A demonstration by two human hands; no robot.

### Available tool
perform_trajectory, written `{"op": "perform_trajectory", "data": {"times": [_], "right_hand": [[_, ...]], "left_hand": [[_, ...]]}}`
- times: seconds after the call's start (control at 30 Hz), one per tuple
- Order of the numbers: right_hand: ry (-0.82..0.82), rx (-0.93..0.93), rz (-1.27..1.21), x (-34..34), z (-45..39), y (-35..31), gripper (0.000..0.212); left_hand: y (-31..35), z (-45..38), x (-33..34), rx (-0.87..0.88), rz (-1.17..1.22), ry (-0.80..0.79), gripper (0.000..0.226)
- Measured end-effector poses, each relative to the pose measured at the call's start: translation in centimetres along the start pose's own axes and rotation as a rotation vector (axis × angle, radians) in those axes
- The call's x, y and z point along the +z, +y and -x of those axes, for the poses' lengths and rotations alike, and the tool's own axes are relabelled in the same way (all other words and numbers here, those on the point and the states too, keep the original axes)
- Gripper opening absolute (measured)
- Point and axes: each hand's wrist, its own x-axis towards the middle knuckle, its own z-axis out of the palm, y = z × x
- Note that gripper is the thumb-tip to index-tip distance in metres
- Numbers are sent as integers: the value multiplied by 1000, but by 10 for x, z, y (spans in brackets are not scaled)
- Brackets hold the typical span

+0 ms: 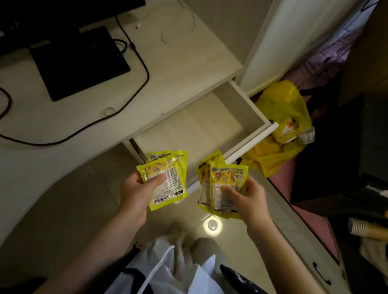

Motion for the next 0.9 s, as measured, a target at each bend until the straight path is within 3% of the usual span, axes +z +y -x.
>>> {"op": "perform_trajectory", "data": {"times": [0.3,0.6,0.9], "right_hand": [[-87,-1,112,-12,-100,-43,25],[-333,-22,267,-41,-187,-76,17],[-463,-4,430,-16,-252,-84,16]], "left_hand": [[11,-50,48,-85,23,161,23],[4,-65,106,-201,128,364,35],[-11,-79,124,-243,176,475,33]]}}
